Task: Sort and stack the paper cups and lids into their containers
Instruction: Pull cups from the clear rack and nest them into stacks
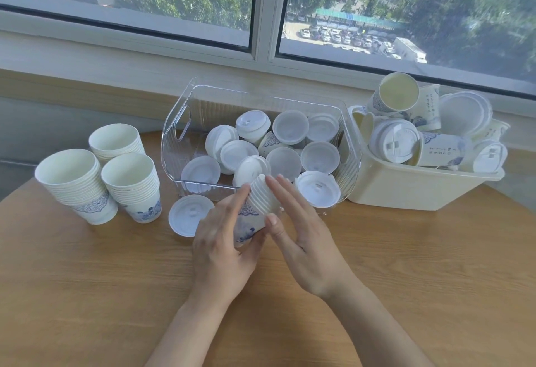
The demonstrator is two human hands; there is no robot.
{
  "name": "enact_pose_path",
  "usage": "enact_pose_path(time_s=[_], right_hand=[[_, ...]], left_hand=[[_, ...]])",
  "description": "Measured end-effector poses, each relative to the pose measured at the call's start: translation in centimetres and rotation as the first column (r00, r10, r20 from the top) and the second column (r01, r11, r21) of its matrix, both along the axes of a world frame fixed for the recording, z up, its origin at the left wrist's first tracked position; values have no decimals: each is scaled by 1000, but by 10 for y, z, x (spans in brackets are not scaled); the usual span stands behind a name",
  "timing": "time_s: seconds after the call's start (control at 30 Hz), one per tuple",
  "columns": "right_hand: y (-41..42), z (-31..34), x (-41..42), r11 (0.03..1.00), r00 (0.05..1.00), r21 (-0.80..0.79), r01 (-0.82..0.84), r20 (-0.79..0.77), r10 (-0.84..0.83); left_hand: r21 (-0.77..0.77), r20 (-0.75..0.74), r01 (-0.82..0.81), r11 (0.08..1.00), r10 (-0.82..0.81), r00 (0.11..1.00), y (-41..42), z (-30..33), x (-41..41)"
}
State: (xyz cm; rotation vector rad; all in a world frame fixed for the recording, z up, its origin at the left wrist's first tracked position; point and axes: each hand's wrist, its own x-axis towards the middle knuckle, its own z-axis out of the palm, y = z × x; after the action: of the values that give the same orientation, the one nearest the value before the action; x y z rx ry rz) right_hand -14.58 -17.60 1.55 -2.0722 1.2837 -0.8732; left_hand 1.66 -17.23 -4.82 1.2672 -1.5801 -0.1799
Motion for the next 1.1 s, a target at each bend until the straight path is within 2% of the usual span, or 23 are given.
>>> enact_pose_path(time_s=[0.07,0.13,0.23,0.5,0.7,0.93,1.1], right_hand=[[-2,-4,-10,983,994,-159,92,-50,-102],[-4,-10,-23,912,974,-363,189,-49,-221],[-5,-18,-41,835,950,-487,256,-34,-311],[-17,-44,-65,898,878,-383,216,-326,-350],[-22,-39,-52,892,912,-408,193,-260,-316],[-56,-31,-18,953,958,-303,-16,-278,-73],[-52,-29,-40,941,931,-309,136,-286,-229]], left_hand=[[2,-35,-47,999,47,998,-1,1,0],[22,-61,-74,997,75,995,-1,0,1],[45,-69,-79,996,82,994,-2,-3,1],[81,-53,-25,996,29,998,-1,-4,-2],[73,-60,-39,997,43,997,-2,-3,-2],[64,-107,-118,991,124,986,-4,-4,5],[73,-126,-115,991,124,984,-6,-4,4]])
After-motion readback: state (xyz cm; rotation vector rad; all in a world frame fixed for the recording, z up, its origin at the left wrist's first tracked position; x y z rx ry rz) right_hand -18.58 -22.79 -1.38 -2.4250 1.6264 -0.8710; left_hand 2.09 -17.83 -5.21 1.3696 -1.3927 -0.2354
